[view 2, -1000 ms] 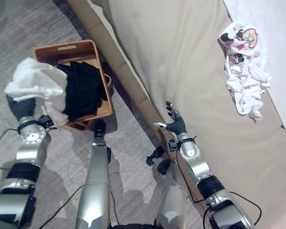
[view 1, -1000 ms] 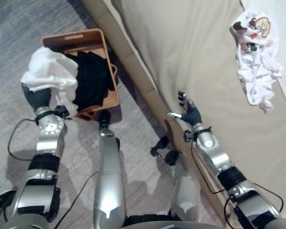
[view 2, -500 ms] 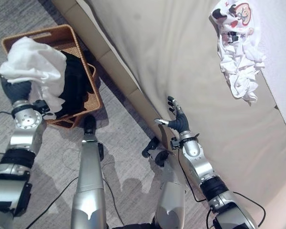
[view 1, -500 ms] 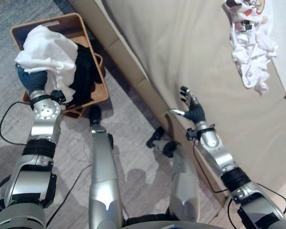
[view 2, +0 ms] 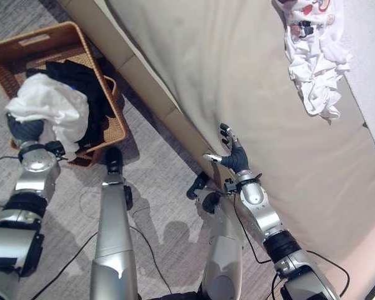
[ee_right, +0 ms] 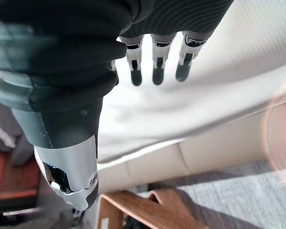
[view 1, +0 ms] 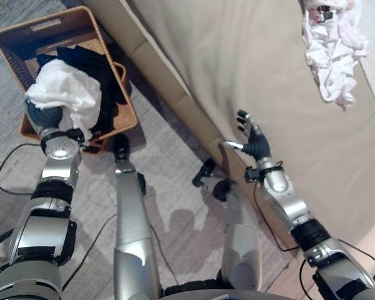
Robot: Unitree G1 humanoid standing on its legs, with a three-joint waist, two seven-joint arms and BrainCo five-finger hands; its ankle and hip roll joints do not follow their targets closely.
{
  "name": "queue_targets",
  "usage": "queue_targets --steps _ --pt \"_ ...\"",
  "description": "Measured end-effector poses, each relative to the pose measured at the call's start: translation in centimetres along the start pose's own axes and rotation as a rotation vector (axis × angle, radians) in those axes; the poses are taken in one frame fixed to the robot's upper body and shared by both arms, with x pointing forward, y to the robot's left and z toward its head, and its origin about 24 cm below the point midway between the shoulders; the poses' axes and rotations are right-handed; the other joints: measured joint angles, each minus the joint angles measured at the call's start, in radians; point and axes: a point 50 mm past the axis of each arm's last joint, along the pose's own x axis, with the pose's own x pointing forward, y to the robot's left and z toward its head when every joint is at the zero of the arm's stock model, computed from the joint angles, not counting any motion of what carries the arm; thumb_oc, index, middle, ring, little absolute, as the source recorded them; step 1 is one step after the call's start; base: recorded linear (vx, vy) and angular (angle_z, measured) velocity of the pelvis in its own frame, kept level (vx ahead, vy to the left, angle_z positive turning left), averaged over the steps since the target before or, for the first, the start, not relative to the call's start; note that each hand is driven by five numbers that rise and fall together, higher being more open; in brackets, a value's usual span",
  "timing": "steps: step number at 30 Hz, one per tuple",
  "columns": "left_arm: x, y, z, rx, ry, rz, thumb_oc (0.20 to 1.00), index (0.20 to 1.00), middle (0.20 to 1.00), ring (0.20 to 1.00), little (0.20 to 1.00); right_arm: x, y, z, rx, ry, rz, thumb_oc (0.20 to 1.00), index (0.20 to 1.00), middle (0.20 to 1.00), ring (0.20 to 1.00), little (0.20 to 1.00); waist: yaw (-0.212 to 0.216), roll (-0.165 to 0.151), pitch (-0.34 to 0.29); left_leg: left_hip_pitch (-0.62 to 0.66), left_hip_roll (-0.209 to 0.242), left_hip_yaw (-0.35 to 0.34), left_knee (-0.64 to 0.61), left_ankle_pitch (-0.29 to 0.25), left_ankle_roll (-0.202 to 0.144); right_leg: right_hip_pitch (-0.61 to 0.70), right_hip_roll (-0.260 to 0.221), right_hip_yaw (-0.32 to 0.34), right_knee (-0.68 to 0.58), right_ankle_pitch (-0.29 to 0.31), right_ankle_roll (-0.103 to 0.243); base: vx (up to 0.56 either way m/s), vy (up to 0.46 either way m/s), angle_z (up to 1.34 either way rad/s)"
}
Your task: Pick up clothes into the bucket
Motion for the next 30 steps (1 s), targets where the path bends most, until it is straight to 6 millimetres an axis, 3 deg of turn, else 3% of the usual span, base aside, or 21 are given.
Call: queue_targets --steps 1,2,10,19,22,28,30 --pt "0.0 -0.1 0.0 -0.004 0.004 -0.008 0.529 0.529 0.529 0.529 0.529 0.0 0.0 0.1 -0.001 -0.002 0.0 1.0 1.0 1.0 1.0 1.0 -0.001 0.0 0.0 0.002 0.004 -0.001 0.001 -0.001 0.0 0.003 0.005 0.0 -0.002 0.0 0.0 0.0 -0.006 -0.06" --pt "0.0 -0.2 0.0 -0.017 0.011 -0.012 1.0 1.0 1.0 1.0 1.0 0.0 -0.1 0.1 -0.002 -0.003 -0.001 1.0 1.0 1.0 1.0 1.0 -0.001 0.0 0.0 0.003 0.006 -0.001 -0.001 -0.001 0.0 0.005 0.007 0.0 -0.004 0.0 0.0 0.01 -0.007 -0.05" --pt "0.3 -0.7 1.0 -0.044 -0.004 -0.039 1.0 1.0 1.0 1.0 1.0 0.1 -0.4 0.2 -0.007 -0.007 -0.007 1.0 1.0 1.0 1.0 1.0 -0.005 0.0 0.0 0.01 0.007 0.0 -0.015 -0.002 0.0 0.011 0.01 0.0 -0.017 0.005 -0.006 0.0 0.0 0.0" --pt "0.1 -0.5 0.3 -0.07 0.035 -0.038 1.0 1.0 1.0 1.0 1.0 0.1 -0.3 0.2 -0.005 -0.007 -0.009 1.0 1.0 1.0 1.0 1.0 0.002 0.0 0.0 0.073 0.009 0.02 -0.072 0.007 0.012 0.064 0.022 -0.001 -0.088 0.032 0.003 0.0 0.0 0.0" --pt "-0.5 -0.5 -0.8 -0.128 0.09 -0.025 1.0 1.0 1.0 1.0 1.0 0.1 -0.3 0.1 -0.002 -0.003 -0.011 1.0 1.0 1.0 1.0 1.0 0.003 0.0 0.0 0.104 0.011 0.039 -0.104 0.013 0.018 0.086 0.025 0.0 -0.119 0.05 0.012 0.0 0.0 0.0" --pt "-3.7 -1.1 -5.5 -0.146 0.251 -0.043 1.0 1.0 1.0 1.0 1.0 -0.3 -0.1 -0.6 0.007 0.025 -0.02 1.0 1.0 1.0 1.0 1.0 0.013 -0.001 -0.001 0.207 0.022 0.065 -0.165 0.018 0.015 0.171 0.04 0.002 -0.179 0.068 0.021 0.0 -0.015 -0.02" --pt "-4.5 -1.2 -5.9 -0.2 0.261 -0.031 1.0 1.0 1.0 1.0 1.0 -0.7 -0.5 -0.9 0.019 0.037 -0.047 1.0 1.0 1.0 1.0 1.0 0.029 -0.001 -0.001 0.24 0.024 0.072 -0.19 0.027 0.006 0.195 0.045 0.001 -0.198 0.073 0.024 0.01 -0.053 -0.02"
